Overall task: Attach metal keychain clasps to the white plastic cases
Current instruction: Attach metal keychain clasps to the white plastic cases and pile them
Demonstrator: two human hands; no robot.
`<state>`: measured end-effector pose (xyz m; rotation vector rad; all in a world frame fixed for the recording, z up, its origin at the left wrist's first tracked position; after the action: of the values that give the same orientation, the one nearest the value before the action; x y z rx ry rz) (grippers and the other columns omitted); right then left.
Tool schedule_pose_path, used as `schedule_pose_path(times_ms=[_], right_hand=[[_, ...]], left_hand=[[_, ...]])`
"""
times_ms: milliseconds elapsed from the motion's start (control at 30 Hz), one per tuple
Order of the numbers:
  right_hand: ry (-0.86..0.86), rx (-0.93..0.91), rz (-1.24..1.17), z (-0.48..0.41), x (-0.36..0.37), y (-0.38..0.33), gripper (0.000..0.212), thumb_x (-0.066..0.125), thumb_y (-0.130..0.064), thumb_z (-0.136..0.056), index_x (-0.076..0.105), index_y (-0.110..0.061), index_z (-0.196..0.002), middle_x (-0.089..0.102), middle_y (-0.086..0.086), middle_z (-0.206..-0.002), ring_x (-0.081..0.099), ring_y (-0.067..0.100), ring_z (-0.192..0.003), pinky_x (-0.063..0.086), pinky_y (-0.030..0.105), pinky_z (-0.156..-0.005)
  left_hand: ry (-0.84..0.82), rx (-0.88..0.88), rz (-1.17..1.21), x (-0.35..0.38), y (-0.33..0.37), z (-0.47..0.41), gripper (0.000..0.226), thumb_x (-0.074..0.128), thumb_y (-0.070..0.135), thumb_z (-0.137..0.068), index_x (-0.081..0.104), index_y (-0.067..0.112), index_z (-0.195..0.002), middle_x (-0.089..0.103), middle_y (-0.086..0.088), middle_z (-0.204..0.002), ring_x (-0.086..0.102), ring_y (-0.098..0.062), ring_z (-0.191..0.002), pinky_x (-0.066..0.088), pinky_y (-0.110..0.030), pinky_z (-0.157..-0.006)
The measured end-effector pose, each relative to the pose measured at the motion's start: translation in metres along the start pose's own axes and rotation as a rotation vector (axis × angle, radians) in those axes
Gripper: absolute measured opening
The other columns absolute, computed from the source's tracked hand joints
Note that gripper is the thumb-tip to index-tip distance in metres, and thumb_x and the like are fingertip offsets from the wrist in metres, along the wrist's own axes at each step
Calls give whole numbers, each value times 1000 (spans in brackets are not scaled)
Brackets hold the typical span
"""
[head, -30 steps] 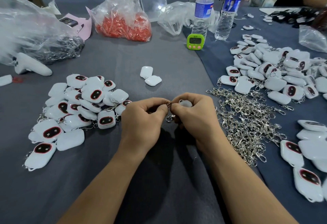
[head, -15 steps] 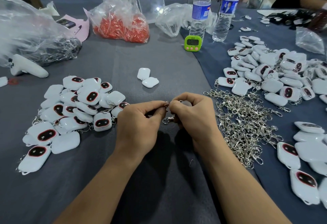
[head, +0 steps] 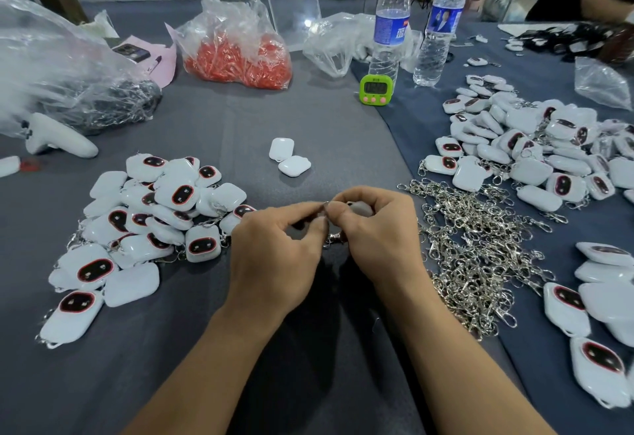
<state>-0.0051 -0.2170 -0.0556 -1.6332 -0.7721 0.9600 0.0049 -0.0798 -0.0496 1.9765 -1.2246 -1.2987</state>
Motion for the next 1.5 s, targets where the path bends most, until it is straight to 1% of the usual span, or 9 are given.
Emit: schedule_pose_path(times_ms=[200, 367, 533, 667, 800, 1000, 1167, 1300, 1500], right_hand=[[-28, -176, 273, 5, -3, -1, 13, 77, -23, -81, 73, -30, -72, 66, -18, -59, 60, 2, -55, 50, 24, -57], [-60, -188, 234, 8, -5, -6, 12, 80, -23, -80, 75, -30, -72, 66, -16, -58, 60, 1, -54, 47, 17, -54], [-55, -132, 267, 9, -4, -7, 13, 79, -22, -77, 74, -33, -71, 67, -17, -61, 62, 1, -57, 46, 12, -52], [-61, -175, 368, 10, -4, -7, 11, 75, -23, -76, 76, -34, -79, 69, -17, -64, 65, 1, -66, 49, 13, -58], [-14, -190, 417, 12, -3, -7, 12, 74, -29, -74, 75, -36, -84, 68, -18, -65, 64, 2, -68, 52, 18, -63], [30, -125, 312, 11, 0, -7, 15, 78, -25, -76, 74, -38, -82, 68, -21, -64, 64, -3, -66, 47, 10, -57], [7, -121, 258, 11, -2, -9, 13, 76, -17, -80, 77, -28, -75, 68, -16, -59, 66, 1, -61, 52, 20, -58], [-12, -87, 174, 8, -4, -8, 16, 78, -15, -80, 76, -30, -74, 69, -15, -58, 65, 3, -57, 52, 21, -57], [-95, -60, 121, 4, -7, -6, 16, 78, -12, -80, 78, -27, -75, 69, -8, -58, 62, 3, -56, 47, 21, -59]], left_hand=[[-19, -25, 9, -2, -3, -4, 14, 80, 17, -83, 81, 31, -88, 71, 30, -76, 67, 10, -78, 48, -6, -73], [-37, -62, 59, -7, -3, -6, 35, 77, 14, -84, 69, 46, -72, 70, 29, -74, 67, 1, -74, 52, -14, -67], [-68, -59, 91, -6, -4, -5, 22, 75, 12, -87, 75, 34, -82, 72, 22, -80, 68, -3, -82, 56, -28, -77], [-46, 146, -96, -5, -2, -2, 15, 74, 8, -87, 75, 23, -87, 71, 16, -82, 59, -6, -80, 50, -37, -81], [-21, 172, -181, -3, -1, -2, 13, 72, 7, -87, 75, 20, -88, 72, 11, -83, 49, -5, -80, 41, -31, -78], [-31, -84, 37, -3, -3, -3, 16, 80, 18, -84, 76, 34, -85, 71, 25, -73, 66, 7, -78, 47, -6, -72], [-107, -208, 205, -2, -6, -7, 24, 80, 14, -82, 77, 36, -73, 74, 19, -73, 72, 0, -71, 58, -20, -70], [-128, -305, 316, -2, -10, -8, 25, 81, 11, -80, 79, 36, -80, 77, 10, -75, 75, -8, -75, 62, -33, -77], [-150, -231, 270, -4, -11, -8, 25, 79, 11, -79, 79, 36, -79, 75, 11, -72, 73, -6, -69, 57, -26, -68]])
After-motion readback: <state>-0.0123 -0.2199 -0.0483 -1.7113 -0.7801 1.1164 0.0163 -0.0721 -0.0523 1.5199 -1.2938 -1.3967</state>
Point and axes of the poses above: each hand's wrist, its own z-axis away from the middle knuckle, its own x-axis out of the palm, y = z × x, the point moved 1 cm from there along -z, towards the middle knuckle
